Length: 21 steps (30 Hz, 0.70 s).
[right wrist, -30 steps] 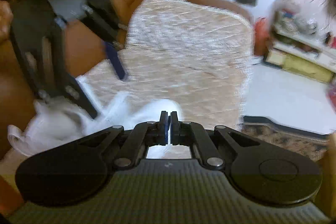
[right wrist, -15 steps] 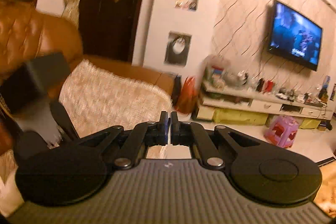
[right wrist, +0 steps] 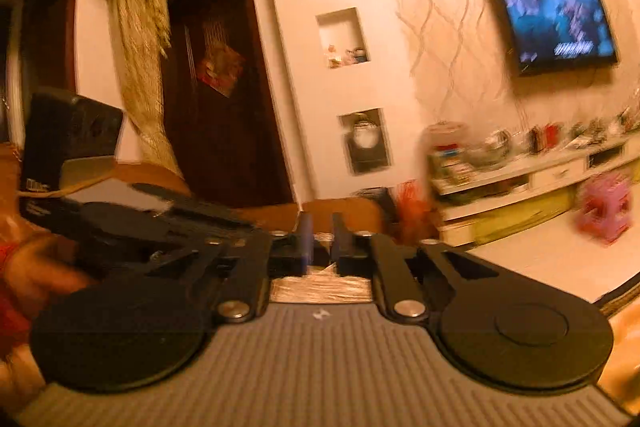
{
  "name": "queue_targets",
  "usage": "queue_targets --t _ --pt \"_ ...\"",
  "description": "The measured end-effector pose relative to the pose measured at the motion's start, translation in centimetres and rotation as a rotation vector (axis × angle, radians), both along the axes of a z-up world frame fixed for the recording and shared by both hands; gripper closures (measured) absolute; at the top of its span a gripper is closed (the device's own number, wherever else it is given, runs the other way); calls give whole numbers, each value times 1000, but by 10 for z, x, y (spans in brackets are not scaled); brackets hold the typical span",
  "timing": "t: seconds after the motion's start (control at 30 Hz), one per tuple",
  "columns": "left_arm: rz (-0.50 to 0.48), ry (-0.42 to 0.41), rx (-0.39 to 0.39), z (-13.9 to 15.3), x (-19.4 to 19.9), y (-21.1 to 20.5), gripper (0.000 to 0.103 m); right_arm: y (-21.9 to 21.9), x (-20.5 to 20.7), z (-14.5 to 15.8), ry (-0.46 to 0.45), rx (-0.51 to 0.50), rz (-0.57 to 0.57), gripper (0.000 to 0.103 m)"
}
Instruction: Lace up shoes with both hands
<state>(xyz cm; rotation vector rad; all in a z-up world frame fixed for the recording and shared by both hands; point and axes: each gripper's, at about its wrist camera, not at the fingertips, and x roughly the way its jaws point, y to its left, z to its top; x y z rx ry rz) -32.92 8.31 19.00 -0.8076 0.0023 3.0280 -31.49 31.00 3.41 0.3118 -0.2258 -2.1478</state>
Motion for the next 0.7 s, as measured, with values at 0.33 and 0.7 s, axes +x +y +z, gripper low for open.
queue_targets --t 0.33,0.7 --pt "98 -7 103 -10 8 -37 101 -28 -18 -145 -686 74 298 51" --pt "130 -34 139 -19 12 -51 101 -56 -4 -212 -881 148 391 98"
